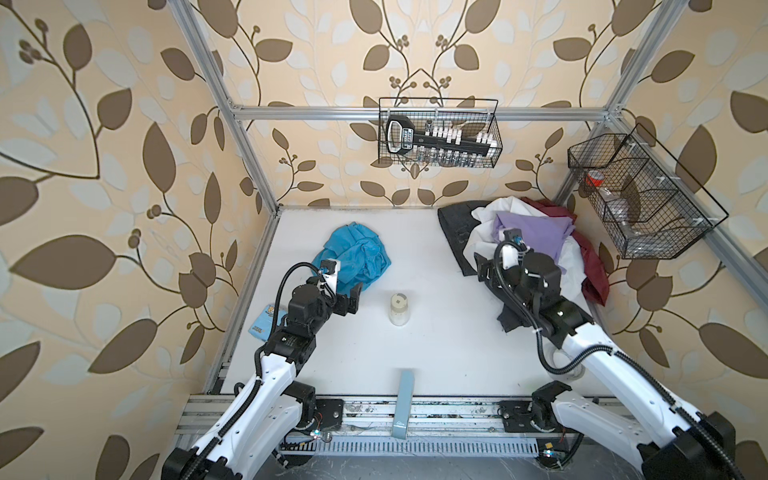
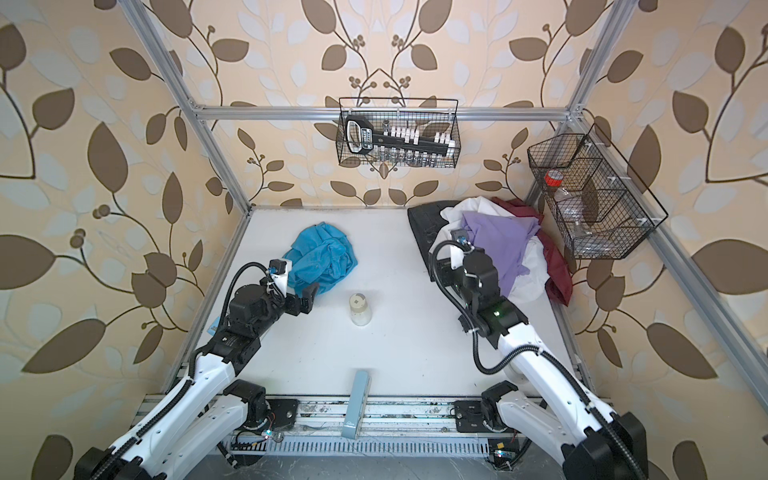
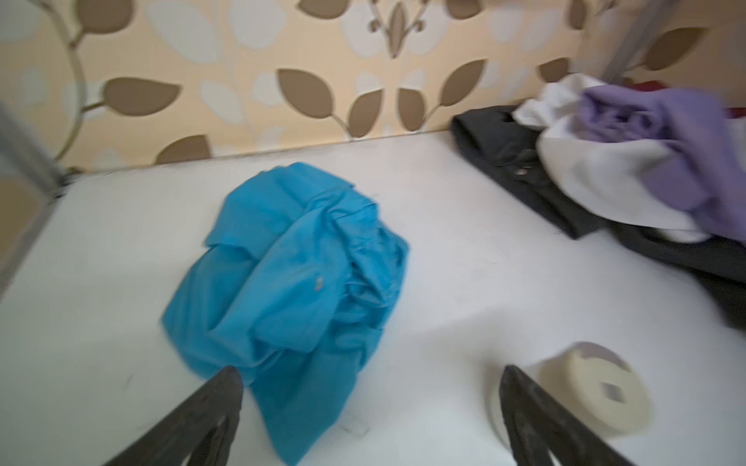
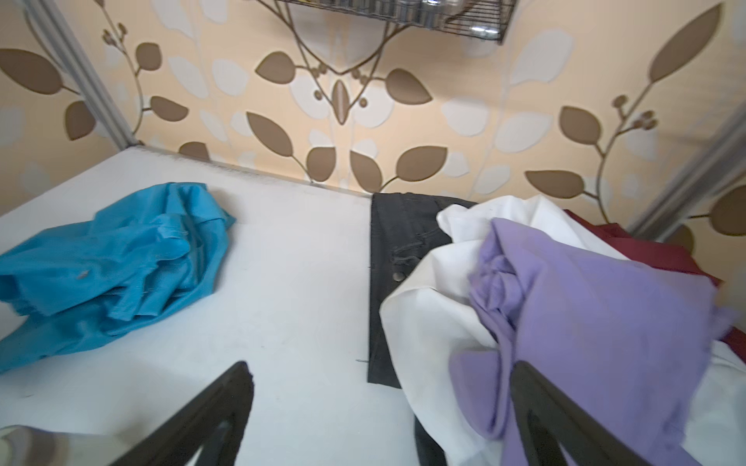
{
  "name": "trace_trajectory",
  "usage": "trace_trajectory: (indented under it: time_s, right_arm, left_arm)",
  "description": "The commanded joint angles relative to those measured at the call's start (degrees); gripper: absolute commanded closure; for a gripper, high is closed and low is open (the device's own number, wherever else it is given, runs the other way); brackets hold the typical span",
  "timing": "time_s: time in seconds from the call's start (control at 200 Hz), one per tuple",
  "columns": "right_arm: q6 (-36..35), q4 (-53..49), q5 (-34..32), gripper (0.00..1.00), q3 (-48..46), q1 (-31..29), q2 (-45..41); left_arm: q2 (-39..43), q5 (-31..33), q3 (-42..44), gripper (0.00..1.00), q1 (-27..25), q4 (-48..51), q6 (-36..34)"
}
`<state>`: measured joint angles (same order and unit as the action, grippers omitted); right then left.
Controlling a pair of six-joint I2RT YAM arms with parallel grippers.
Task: Pick out a specific cloth from the pile
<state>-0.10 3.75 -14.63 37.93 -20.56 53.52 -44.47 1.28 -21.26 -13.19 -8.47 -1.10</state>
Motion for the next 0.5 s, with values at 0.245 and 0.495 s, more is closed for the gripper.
trace_trajectory:
  time_s: [0.245, 0.495]
  right_arm:
    - [2.13, 29.64, -0.95, 0.00, -17.09, 15.19, 9.57]
    - [2.68, 50.18, 1.56, 0.01, -23.46, 17.57, 20.25]
  left_arm:
    - [-16.35, 25.70, 7.81, 0.01, 0.09, -27.03, 1.55]
    - [-26.29, 24.36, 6.33, 0.01, 1.12, -34.79, -0.46]
